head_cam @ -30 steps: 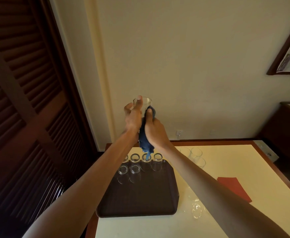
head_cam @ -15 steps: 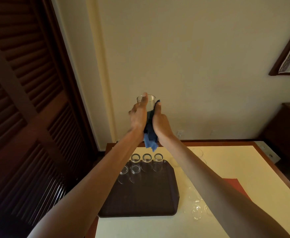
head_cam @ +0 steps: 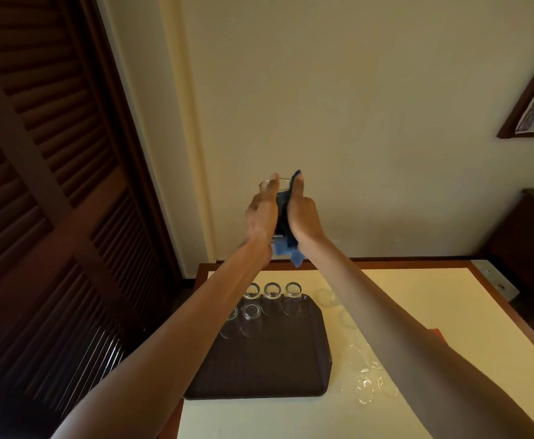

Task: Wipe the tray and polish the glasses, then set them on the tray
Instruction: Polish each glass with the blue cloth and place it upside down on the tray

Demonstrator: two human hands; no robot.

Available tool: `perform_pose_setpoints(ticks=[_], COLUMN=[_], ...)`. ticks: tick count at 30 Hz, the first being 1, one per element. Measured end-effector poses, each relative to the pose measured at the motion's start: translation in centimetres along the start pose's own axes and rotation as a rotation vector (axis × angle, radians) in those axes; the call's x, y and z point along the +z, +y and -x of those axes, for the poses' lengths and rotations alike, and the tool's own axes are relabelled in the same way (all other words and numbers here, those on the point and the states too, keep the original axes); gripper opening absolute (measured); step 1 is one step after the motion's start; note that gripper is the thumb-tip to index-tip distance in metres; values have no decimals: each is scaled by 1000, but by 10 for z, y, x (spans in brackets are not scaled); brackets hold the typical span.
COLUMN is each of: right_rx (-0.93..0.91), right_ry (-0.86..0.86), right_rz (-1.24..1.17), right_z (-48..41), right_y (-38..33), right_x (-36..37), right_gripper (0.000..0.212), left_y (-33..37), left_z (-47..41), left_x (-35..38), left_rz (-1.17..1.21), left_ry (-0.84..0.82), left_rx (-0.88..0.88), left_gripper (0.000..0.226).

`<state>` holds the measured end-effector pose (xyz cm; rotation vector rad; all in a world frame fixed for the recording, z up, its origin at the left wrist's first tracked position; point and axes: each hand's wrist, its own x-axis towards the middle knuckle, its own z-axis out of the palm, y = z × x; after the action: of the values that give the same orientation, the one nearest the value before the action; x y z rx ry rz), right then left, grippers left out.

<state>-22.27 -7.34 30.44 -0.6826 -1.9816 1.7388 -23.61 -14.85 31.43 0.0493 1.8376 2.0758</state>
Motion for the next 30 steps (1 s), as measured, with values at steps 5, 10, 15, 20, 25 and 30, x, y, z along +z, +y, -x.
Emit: perform_pose_setpoints(ticks=[5,10,15,20,25,30], right_rx=[35,-218,-264,-64,-21,-216], right_ry=[-132,-34,96,-17,-122,-32], right_rz=[142,194,132,143,202,135], right_z=[19,23,8,2,17,25], right_y=[15,20,14,26,36,41], right_x=[4,13,1,-1,-2,11], right_gripper=[76,45,51,72,70,44], left_y=[12,-4,-9,-14,-23,-15], left_z=[-1,-12,-4,-4,-32,-17], left_x=[-8,-9,-6,-5,-8,-10], left_rz=[-18,54,31,-23,-177,-27], left_ry=[47,50,-23,-20,85,17], left_rx=[44,56,-10,-14,73,55], left_gripper=[73,52,60,64,114,60])
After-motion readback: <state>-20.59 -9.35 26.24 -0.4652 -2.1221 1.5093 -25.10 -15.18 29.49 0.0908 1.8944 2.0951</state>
